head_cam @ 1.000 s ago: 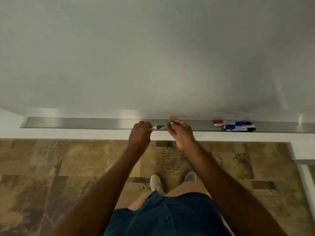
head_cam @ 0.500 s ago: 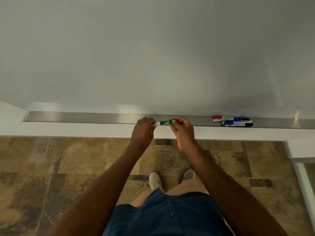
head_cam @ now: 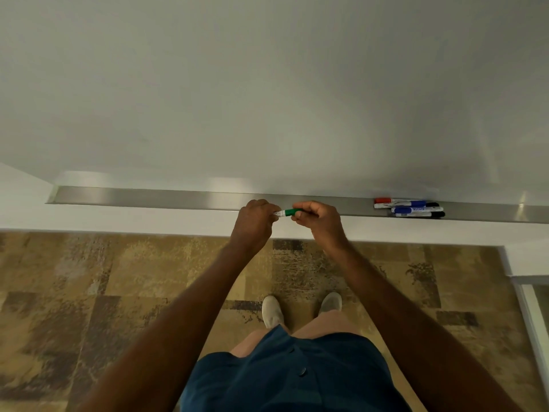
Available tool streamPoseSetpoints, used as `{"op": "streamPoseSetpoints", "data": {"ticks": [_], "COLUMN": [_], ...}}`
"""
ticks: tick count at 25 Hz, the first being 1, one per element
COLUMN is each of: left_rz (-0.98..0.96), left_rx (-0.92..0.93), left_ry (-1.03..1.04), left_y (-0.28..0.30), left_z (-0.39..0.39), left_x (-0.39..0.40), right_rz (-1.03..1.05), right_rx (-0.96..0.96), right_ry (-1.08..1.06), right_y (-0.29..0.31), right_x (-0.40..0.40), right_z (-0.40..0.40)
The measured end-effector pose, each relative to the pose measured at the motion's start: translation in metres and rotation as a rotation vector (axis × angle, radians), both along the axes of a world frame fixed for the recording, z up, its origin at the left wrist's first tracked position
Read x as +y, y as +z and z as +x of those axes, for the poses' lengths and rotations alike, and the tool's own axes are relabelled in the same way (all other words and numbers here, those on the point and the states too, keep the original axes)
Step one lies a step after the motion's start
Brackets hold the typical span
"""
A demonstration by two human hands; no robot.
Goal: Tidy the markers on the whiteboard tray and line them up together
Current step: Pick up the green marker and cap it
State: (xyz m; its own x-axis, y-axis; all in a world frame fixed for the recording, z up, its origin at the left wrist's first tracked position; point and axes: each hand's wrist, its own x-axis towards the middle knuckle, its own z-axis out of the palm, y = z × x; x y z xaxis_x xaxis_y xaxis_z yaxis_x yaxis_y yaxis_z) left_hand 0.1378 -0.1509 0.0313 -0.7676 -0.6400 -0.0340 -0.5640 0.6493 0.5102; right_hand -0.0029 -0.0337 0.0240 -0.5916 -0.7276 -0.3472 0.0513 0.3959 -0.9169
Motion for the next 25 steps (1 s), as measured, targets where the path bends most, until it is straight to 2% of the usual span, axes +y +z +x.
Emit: {"op": "streamPoseSetpoints", "data": {"ticks": [5,11,15,20,25], "left_rz": [-0.027,-0.086,-0.196,-0.192,-0.162], "left_rx": [0.021,-0.028,-0.162,-0.281,-0.298], "left_ry": [-0.048,-0.083,-0.046,0.016,0.008], "left_y": [0.003,0.0,-0.01,-0.031,-0.047], "left_z": [-0.003,-0.006,-0.014,-0.021,-0.027], "left_x": [-0.004,-0.012,-0.028,-0.037,-0.036], "right_rz": [-0.016,-0.001,0.074,0.227,0.347], "right_rx": [-0.016,-0.002,0.127,0.26,0.568], "right_ry": [0.104,0.084,0.045,-0.06,-0.222], "right_y": [0.004,-0.005,-0.015,-0.032,-0.043], "right_x": [0.0,-0.006,-0.007,0.037,0.099], "right_z": [-0.013,-0.011,-0.006,-0.046,-0.114]}}
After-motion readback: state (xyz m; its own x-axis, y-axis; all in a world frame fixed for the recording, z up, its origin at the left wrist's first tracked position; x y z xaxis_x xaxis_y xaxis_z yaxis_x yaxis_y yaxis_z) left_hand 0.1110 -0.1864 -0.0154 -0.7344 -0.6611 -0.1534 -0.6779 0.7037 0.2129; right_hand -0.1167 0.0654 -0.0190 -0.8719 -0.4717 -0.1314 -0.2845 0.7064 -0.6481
